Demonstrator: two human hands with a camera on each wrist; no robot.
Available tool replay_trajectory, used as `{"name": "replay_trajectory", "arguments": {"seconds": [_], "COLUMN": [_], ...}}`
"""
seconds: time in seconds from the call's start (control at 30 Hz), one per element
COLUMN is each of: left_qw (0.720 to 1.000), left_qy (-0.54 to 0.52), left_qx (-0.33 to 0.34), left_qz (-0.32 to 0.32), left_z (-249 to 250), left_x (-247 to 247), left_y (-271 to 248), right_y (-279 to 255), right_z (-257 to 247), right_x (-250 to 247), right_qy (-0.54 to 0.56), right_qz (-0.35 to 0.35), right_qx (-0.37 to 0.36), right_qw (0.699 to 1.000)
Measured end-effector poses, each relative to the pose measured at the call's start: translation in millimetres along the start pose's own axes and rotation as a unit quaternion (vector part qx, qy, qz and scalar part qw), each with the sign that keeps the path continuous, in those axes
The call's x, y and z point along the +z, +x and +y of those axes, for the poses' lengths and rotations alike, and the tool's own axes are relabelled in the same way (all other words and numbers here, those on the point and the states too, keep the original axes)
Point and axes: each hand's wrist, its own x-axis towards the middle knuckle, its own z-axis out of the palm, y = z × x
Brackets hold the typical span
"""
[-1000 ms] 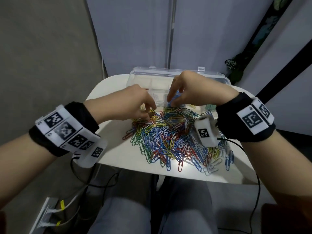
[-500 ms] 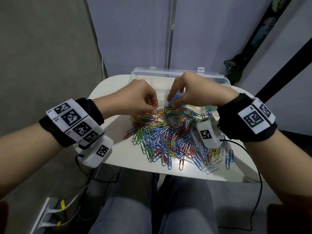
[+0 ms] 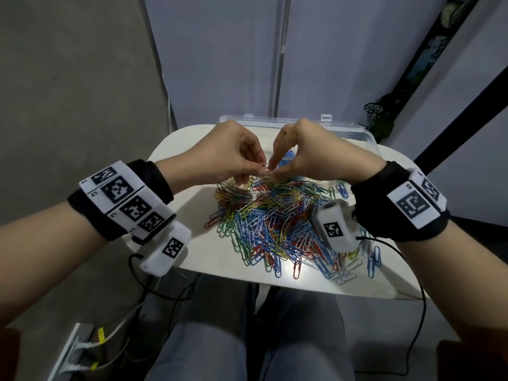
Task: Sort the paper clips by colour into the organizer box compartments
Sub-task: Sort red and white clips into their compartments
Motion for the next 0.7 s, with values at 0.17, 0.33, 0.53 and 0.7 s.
{"name": "replay_trajectory", "arguments": {"seconds": [0.17,0.33,0.53,0.7], "left_qw": [0.998,0.994,0.986,0.983], "left_qy": [-0.060,-0.109,-0.161,-0.175], "left_qx": [-0.017,-0.025,-0.018,-0.019], "left_qz": [-0.006,0.006,0.037,0.053], "left_z": [2,3,10,9], "left_x": [0,-1,1,-1], "left_y": [-2,-3,-1,-2], "right_y": [-2,-10,-17,-17], "right_z": [1,0,-9,-9], "right_x": [-3,-11,-5,-7], "right_qy": [0.020,0.084,0.174,0.203], "right_qz": [0.010,0.036,0.064,0.064], "right_qx": [0.007,0.040,0.059,0.086], "right_qw": [1.000,0.995,0.981,0.973]}}
